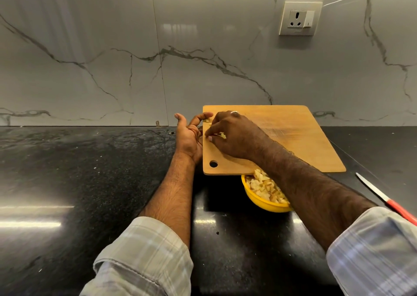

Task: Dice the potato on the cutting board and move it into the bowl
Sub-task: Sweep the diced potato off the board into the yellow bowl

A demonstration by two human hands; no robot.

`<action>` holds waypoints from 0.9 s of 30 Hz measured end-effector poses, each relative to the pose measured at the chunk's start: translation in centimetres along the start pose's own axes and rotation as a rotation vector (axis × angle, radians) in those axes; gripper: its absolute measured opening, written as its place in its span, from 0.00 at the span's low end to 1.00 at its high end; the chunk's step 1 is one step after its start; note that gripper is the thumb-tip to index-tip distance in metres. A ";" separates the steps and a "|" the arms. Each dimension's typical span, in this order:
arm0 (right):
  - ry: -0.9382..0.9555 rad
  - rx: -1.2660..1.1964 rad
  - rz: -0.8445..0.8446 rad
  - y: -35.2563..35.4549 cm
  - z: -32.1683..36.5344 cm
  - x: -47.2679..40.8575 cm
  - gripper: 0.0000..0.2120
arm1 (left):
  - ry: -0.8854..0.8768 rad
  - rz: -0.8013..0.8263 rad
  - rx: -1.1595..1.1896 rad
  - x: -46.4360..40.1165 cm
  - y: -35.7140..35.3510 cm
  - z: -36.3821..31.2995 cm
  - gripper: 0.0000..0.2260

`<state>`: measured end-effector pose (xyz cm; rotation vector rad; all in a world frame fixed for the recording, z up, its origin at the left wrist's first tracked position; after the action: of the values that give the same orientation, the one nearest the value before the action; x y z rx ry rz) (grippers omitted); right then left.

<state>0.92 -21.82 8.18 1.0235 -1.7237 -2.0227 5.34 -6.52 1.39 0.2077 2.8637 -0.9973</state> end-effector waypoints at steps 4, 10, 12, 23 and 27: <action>-0.056 0.003 0.033 1.0 -1.2 0.2 0.10 | 0.004 0.050 0.029 0.0 0.1 -0.1 0.45; -0.090 0.005 0.031 0.9 -0.5 -1.0 0.21 | 0.006 0.082 0.089 0.3 -0.1 -0.2 0.43; -0.097 0.025 0.068 0.7 -0.2 -1.4 0.22 | 0.008 0.074 0.099 0.3 -0.1 -0.2 0.43; -0.143 0.059 0.196 1.0 0.0 -2.5 0.22 | 0.017 0.043 0.126 0.6 -0.3 -0.4 0.42; -0.129 0.034 0.131 1.5 -0.5 -2.5 0.17 | 0.011 0.041 0.129 0.6 -0.1 -0.2 0.43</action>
<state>2.66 -20.97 10.42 0.7830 -1.8439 -2.0227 4.73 -6.40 1.54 0.2810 2.7945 -1.1767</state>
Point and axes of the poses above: each hand's wrist, its own x-axis away from the middle knuckle, its own y-axis out of the back of the hand, z = x × y, the point moved 1 cm from there along -x, towards the middle knuckle, and after that the axes turned 8 degrees about z, right-handed, at the moved point
